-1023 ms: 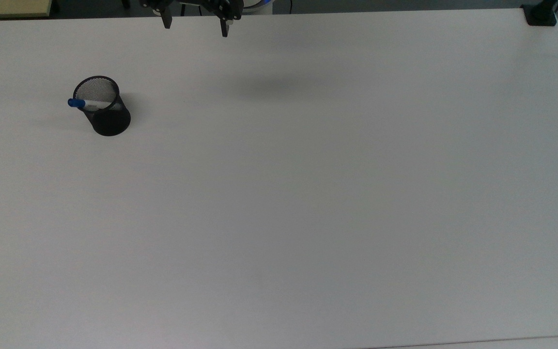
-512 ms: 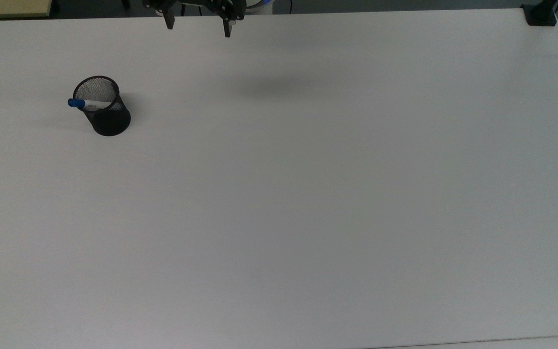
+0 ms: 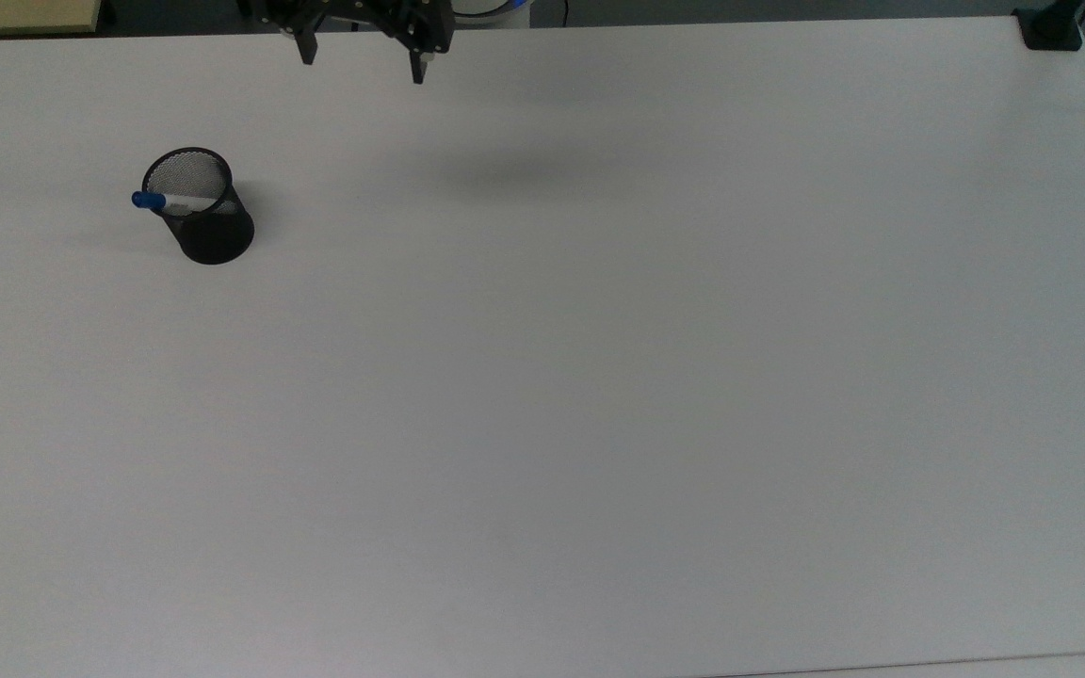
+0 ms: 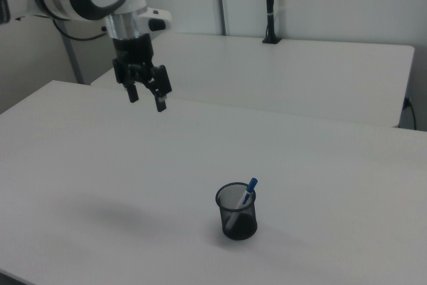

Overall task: Remove the marker
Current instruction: 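Move the gripper over the black mesh cup toward the blue-capped marker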

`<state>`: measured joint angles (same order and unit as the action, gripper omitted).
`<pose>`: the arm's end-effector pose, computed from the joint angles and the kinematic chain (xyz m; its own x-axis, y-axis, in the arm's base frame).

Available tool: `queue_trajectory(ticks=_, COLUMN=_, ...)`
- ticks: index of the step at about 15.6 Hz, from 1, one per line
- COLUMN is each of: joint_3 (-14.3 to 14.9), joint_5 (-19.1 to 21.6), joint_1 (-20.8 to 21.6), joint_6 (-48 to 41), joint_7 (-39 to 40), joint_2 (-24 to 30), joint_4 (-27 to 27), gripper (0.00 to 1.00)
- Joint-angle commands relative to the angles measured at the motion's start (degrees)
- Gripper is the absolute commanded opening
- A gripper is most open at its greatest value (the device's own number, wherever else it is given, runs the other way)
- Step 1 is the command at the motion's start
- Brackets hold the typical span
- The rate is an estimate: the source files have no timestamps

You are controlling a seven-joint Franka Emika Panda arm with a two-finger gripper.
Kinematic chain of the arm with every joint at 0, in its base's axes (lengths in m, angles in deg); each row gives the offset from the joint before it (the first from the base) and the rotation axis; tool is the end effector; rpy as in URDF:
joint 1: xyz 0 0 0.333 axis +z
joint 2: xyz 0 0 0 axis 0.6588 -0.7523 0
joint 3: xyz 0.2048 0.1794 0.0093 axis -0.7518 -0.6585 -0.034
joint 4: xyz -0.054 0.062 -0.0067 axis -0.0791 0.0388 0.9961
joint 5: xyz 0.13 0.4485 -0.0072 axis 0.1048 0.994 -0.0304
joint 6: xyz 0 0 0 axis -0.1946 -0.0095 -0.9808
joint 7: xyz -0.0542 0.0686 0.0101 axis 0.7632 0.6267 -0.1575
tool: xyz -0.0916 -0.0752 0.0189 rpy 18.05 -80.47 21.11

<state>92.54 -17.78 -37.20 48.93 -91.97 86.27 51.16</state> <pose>0.6392 -0.0388 0.5152 0.9880 -0.1517 -0.0305 -0.1504 -0.9878 0.0407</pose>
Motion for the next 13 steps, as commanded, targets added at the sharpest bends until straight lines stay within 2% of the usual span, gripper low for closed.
queue_trajectory(ticks=1, joint_3=0.09, joint_5=-0.53, joint_1=-3.83, joint_6=5.51, joint_7=3.81, joint_2=-2.08, joint_4=0.49, gripper=1.0)
queue_trajectory(ticks=7, joint_3=0.09, joint_5=0.09, joint_1=-7.43, joint_6=8.06, joint_7=6.89, joint_2=-7.62, joint_4=-1.0, gripper=1.0)
queue_trajectory(ticks=10, joint_3=0.09, joint_5=-0.09, joint_1=-10.6, joint_6=11.05, joint_7=7.6, joint_2=-10.07, joint_4=-1.09, gripper=1.0)
queue_trajectory(ticks=13, joint_3=0.09, joint_5=0.09, joint_1=-15.16, joint_6=14.92, joint_7=8.82, joint_2=-10.96, joint_4=-1.09, gripper=0.95)
